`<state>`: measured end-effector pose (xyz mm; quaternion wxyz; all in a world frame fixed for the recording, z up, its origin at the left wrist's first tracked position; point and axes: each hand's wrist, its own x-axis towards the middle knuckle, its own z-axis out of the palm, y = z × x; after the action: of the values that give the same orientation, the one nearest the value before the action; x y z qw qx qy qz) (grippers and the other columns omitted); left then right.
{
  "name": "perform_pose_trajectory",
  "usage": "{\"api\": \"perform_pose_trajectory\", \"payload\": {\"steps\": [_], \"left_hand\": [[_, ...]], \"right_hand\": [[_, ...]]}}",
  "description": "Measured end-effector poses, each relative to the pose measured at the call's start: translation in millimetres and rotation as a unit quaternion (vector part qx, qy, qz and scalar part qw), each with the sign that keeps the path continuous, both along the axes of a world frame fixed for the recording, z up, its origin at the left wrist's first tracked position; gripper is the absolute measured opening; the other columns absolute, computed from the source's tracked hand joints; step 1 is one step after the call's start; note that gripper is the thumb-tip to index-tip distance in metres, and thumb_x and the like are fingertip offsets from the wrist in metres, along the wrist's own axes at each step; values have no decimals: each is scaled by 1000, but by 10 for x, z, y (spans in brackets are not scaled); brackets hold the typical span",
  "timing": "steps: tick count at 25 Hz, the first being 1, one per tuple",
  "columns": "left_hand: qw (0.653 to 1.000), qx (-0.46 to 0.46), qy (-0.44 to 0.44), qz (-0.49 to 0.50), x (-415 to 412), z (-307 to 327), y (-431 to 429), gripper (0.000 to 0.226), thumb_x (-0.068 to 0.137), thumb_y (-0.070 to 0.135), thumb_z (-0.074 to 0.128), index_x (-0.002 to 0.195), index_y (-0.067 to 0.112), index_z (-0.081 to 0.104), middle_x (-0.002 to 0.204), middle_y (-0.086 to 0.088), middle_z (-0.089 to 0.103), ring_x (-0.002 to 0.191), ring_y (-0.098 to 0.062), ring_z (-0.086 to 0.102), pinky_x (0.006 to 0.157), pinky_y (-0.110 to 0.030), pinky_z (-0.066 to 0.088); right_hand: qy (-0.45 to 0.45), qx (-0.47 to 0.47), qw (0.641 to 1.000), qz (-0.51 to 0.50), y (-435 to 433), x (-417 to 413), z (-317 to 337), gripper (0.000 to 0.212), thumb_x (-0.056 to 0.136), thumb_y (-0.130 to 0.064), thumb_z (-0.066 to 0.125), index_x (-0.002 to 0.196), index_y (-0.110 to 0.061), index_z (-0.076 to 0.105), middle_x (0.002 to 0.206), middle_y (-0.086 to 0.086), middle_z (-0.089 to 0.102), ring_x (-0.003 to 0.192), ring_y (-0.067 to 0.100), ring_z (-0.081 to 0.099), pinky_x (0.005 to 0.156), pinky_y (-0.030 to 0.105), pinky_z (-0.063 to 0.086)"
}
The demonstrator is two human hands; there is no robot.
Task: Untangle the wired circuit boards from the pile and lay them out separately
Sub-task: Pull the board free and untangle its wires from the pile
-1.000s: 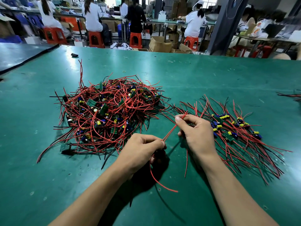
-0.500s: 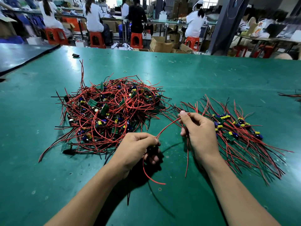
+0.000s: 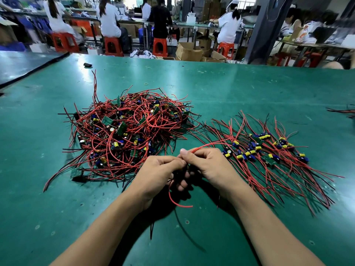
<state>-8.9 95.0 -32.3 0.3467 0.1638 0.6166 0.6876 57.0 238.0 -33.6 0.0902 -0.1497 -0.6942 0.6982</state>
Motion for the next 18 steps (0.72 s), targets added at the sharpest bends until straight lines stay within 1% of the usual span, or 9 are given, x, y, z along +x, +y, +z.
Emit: {"api": "perform_pose_trajectory", "payload": {"steps": [2, 4, 6, 8, 9, 11, 13, 15, 18], "left_hand": [[1000, 2, -12, -1, 0, 6, 8, 21, 92, 7, 61, 77, -2, 73, 71, -20, 67, 47, -21, 58, 44, -23, 50], [1000, 7, -17, 1, 11, 9, 20, 21, 92, 7, 62, 76, 2, 75, 70, -19, 66, 46, -20, 57, 43, -23, 49], [1000, 9, -11, 2, 13, 7, 24, 22, 91, 7, 62, 74, 5, 75, 70, -18, 66, 44, -20, 57, 42, -22, 47], [1000, 7, -13, -2, 12, 14, 22, 21, 91, 6, 62, 75, 4, 74, 69, -18, 66, 44, -20, 56, 42, -23, 47], [1000, 6, -14, -7, 12, 17, 20, 19, 91, 6, 62, 76, 2, 73, 68, -18, 65, 44, -21, 56, 42, -23, 48], [1000, 0, -12, -18, 12, 28, 12, 18, 91, 5, 63, 76, 2, 73, 68, -17, 65, 44, -21, 56, 42, -23, 47], [1000, -8, -5, -26, 21, 36, 9, 17, 90, 4, 63, 77, 4, 73, 67, -16, 66, 44, -21, 57, 40, -21, 46], [999, -15, 2, -33, 29, 53, 4, 16, 90, 5, 64, 78, 4, 74, 68, -16, 67, 43, -20, 58, 40, -20, 46], [999, -19, 9, -42, 25, 61, 3, 15, 90, 7, 64, 79, 4, 74, 69, -15, 68, 43, -18, 58, 41, -19, 45]], "right_hand": [[-15, 34, 999, -25, 27, 1, 9, 33, 90, -39, 71, 84, -7, 78, 64, 12, 67, 55, 19, 57, 48, 23, 45], [-25, 38, 998, -34, 62, 8, 21, 33, 94, -40, 67, 85, -10, 78, 66, 11, 65, 57, 21, 53, 47, 23, 42], [-23, 48, 998, -43, 83, 13, 36, 35, 96, -41, 63, 85, -10, 77, 59, 2, 62, 50, 14, 51, 45, 21, 40], [-9, 59, 996, -69, 102, 15, 42, 36, 97, -39, 63, 82, -10, 76, 53, -6, 59, 44, 8, 48, 43, 19, 38], [-1, 57, 994, -91, 124, 18, 43, 35, 97, -38, 63, 80, -10, 76, 52, -8, 58, 42, 7, 46, 41, 18, 37], [17, 39, 988, -146, 187, 20, 49, 34, 95, -37, 66, 78, -9, 76, 55, -7, 59, 41, 7, 45, 39, 17, 34], [39, 9, 980, -197, 250, 18, 58, 32, 95, -33, 68, 75, -9, 75, 59, -3, 60, 41, 6, 44, 38, 17, 33], [56, -18, 973, -224, 269, 1, 70, 33, 95, -30, 68, 70, -10, 74, 60, 0, 59, 41, 6, 42, 39, 15, 32], [53, -71, 966, -242, 264, -36, 95, 49, 98, -35, 63, 55, -12, 70, 53, -2, 55, 38, 8, 37, 40, 18, 29]]}}
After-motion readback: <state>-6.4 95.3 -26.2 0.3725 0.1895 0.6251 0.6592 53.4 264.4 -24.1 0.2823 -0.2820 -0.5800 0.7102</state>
